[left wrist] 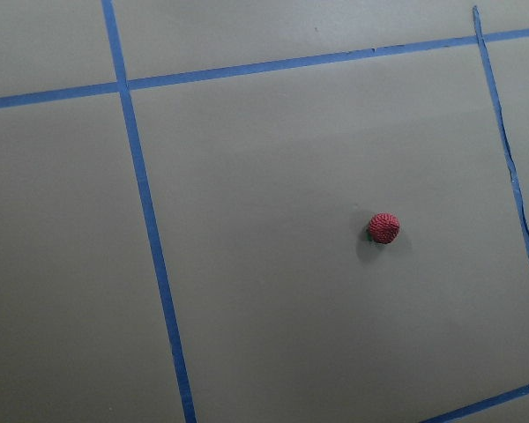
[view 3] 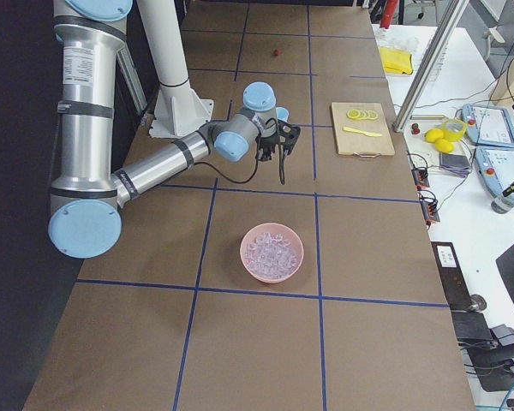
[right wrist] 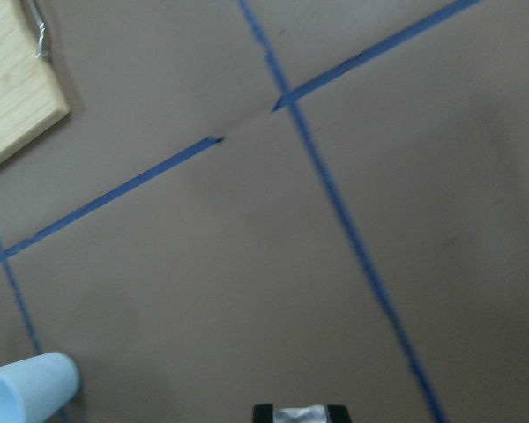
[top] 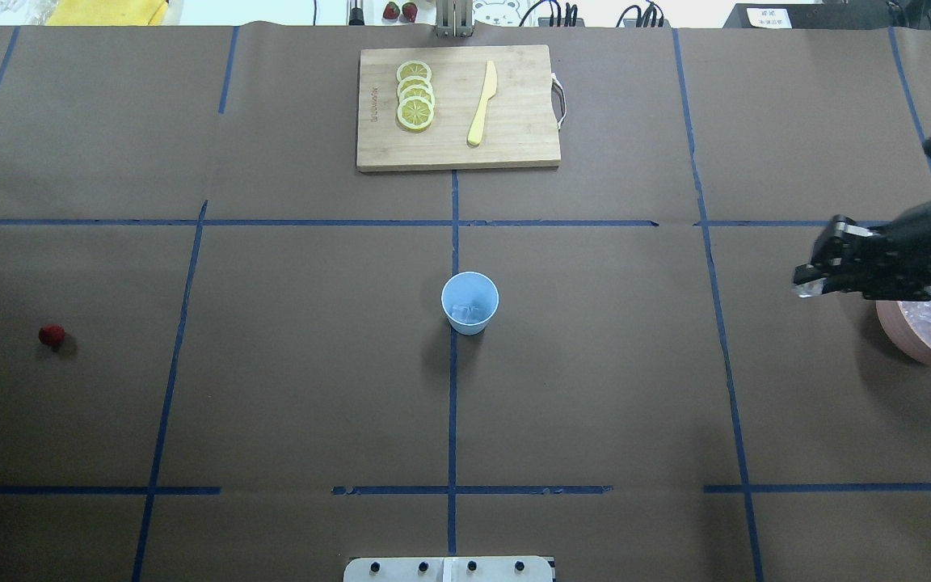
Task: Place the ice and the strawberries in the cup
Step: 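Carry the ice cube in the right gripper over the blue cup, then open the right gripper to drop the ice cube into the cup, then return the right gripper to the bowl while the left reaches for the strawberry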
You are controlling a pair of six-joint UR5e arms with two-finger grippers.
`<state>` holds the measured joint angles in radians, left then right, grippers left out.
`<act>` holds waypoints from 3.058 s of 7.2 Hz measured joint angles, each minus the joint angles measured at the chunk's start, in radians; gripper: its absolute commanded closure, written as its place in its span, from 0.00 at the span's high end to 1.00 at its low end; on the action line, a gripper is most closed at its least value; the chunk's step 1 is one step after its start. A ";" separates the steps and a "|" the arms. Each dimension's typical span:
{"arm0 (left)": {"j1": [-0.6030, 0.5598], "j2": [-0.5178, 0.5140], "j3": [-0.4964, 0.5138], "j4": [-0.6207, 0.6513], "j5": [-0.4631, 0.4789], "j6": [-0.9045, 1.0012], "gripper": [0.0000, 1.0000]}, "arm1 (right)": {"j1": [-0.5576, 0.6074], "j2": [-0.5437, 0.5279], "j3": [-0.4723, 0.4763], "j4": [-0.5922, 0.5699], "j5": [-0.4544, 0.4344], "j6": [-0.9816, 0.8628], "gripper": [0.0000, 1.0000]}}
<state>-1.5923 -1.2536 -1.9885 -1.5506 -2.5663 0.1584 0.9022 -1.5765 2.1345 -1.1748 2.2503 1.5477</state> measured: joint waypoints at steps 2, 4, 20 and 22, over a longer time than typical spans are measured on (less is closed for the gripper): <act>0.001 0.000 0.000 0.001 0.000 -0.002 1.00 | -0.187 0.292 -0.066 -0.125 -0.143 0.265 0.00; 0.001 0.000 0.001 0.003 0.000 -0.002 1.00 | -0.306 0.549 -0.210 -0.255 -0.274 0.387 0.00; 0.184 -0.028 -0.012 -0.117 0.017 -0.335 1.00 | -0.281 0.481 -0.188 -0.280 -0.304 0.356 1.00; 0.300 -0.073 -0.005 -0.151 0.095 -0.535 1.00 | -0.175 0.278 -0.034 -0.305 -0.211 0.203 1.00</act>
<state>-1.2927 -1.3266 -1.9940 -1.7017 -2.4713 -0.3767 0.7274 -1.2988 2.1008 -1.4799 2.0389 1.7503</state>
